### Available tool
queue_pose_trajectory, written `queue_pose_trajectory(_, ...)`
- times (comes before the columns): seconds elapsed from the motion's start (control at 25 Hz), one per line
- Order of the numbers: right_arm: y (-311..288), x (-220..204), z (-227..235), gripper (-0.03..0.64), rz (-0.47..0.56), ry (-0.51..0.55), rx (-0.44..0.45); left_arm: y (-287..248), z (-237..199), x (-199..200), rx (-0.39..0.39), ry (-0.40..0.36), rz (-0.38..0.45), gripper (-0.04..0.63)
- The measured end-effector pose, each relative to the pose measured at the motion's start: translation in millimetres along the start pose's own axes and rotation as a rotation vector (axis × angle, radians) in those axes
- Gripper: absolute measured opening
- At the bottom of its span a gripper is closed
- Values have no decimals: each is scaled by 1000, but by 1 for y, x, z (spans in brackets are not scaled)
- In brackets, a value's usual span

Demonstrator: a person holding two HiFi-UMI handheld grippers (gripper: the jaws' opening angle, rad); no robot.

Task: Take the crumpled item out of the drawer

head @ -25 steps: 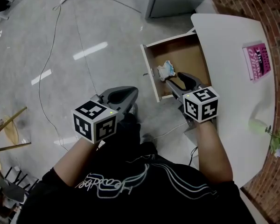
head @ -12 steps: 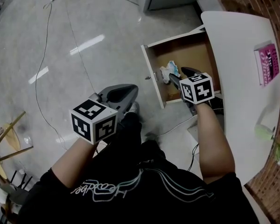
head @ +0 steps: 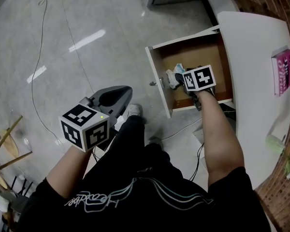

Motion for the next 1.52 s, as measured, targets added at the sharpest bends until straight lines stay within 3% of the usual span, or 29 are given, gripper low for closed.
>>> queue_pose_trajectory(0.48, -41, -17, 9, 221, -118, -9, -22, -11, -28, 3, 9, 34, 2, 23)
queue_pose_trajectory(0.76, -46, -17, 6, 129, -130, -2, -11, -12, -39, 6, 29, 48, 21, 23)
queue_pose_trajectory(1.16, -28, -13, 3, 93, -102, -14, -16, -6, -30, 5, 38, 49, 33, 23)
queue_pose_trajectory(1.52, 26, -7, -4, 84, 5, -41, -13, 11, 7, 2, 61, 11, 66, 23)
Point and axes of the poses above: the fingertips, and each gripper's own axes: y backward along the fingers, z to its right, x out of its top, the point moved 3 cm from there along y, backward along the fingers, and after that the axes turned 9 degrees about -x, right-handed, at the moved point
